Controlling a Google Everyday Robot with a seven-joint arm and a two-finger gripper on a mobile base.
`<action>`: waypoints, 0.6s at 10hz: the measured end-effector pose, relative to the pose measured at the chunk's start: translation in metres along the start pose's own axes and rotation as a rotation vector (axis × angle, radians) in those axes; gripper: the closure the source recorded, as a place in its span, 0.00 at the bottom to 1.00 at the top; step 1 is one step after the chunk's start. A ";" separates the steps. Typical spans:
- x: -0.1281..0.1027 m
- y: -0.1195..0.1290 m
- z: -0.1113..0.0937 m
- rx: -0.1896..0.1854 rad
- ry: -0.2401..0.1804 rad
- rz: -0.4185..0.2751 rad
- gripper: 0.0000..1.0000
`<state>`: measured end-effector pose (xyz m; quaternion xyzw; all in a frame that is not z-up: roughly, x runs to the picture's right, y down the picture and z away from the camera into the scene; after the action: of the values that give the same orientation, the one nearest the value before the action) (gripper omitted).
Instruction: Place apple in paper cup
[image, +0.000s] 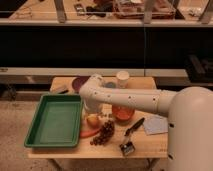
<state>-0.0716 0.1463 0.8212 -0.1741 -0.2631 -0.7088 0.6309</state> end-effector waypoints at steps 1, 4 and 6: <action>0.000 0.000 0.003 -0.001 -0.002 0.003 0.35; 0.002 0.000 0.019 0.002 -0.018 0.020 0.35; 0.005 0.004 0.026 0.007 -0.025 0.040 0.35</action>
<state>-0.0703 0.1575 0.8454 -0.1859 -0.2697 -0.6930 0.6422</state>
